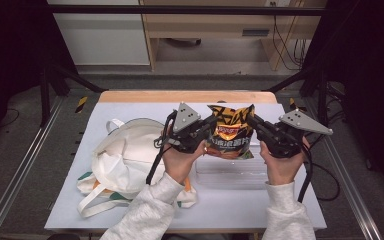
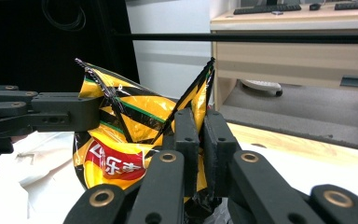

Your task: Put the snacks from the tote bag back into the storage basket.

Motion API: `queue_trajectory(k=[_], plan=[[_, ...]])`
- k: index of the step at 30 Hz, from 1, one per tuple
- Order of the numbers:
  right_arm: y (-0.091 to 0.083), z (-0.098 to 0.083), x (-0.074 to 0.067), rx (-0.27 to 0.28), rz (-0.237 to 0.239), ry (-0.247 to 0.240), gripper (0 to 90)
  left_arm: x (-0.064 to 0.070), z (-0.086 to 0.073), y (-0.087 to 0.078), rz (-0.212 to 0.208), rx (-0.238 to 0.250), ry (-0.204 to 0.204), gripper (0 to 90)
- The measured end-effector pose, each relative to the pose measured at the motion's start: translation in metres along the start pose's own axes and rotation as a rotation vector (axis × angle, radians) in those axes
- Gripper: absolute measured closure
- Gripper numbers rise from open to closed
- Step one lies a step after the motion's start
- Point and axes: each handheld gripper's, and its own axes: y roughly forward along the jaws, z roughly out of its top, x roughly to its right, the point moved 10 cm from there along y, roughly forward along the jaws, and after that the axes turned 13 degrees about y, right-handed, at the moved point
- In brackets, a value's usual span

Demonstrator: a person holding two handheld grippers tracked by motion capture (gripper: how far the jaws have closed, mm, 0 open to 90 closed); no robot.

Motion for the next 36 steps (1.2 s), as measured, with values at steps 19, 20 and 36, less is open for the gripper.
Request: queue_trajectory(k=[19,20,36], plan=[[0.032,-0.031,0.016,-0.085,-0.024,0.016,85.9,-0.012,-0.042,0.018,0.028,-0.07,-0.035,89.2],[0.032,-0.031,0.016,-0.085,-0.024,0.016,85.9,-0.012,-0.042,0.018,0.028,-0.07,-0.035,89.2],[0.055,-0.052,0.024,-0.146,-0.053,0.021,85.5,-0.021,-0.067,0.029,0.057,-0.13,-0.044,89.0]])
